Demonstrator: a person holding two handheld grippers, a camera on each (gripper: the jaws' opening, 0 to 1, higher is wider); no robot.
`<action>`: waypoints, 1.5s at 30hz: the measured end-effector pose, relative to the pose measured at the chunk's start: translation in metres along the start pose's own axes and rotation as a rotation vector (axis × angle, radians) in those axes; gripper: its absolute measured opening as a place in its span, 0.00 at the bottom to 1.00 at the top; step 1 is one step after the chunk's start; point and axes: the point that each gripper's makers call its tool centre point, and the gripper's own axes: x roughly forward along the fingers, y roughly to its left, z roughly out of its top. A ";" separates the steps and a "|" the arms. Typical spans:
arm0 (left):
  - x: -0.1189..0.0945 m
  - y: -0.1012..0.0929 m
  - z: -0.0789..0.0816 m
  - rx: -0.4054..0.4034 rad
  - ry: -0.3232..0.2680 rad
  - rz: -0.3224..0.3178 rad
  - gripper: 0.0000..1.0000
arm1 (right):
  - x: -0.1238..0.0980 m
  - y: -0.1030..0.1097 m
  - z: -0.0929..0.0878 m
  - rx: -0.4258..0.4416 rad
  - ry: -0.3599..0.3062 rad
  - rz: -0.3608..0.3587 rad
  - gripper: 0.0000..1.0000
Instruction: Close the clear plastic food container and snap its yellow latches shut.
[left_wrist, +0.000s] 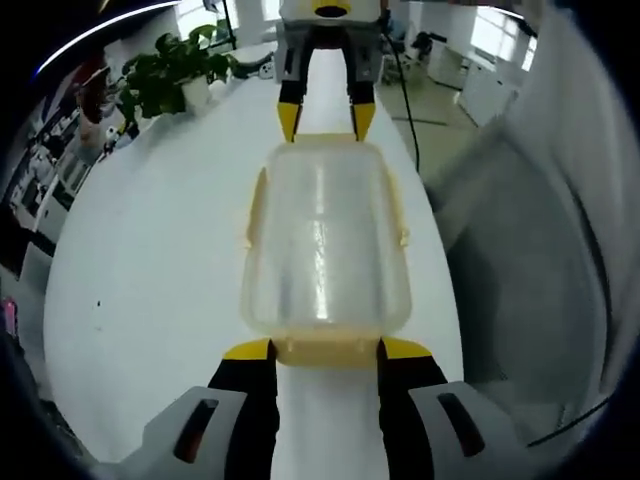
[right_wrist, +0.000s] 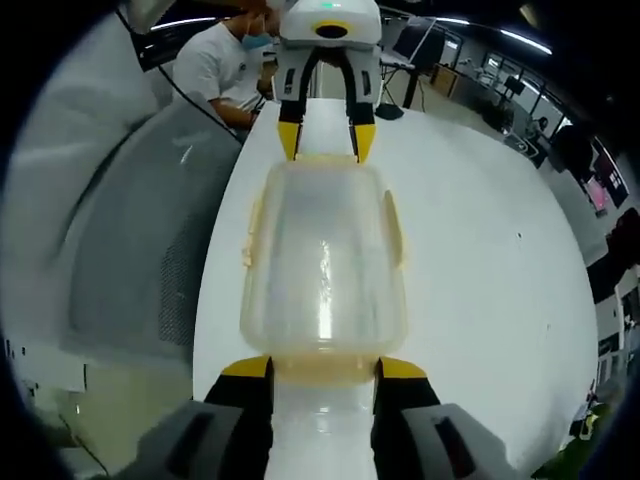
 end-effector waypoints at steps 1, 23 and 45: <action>0.002 0.001 0.003 0.003 -0.001 0.001 0.36 | -0.001 0.000 -0.003 0.000 0.004 0.000 0.36; 0.047 0.007 0.039 0.000 0.041 0.010 0.36 | -0.005 -0.011 -0.061 -0.026 0.054 0.005 0.36; 0.058 0.005 0.041 -0.020 0.067 0.016 0.37 | 0.003 -0.010 -0.074 -0.034 0.053 0.006 0.36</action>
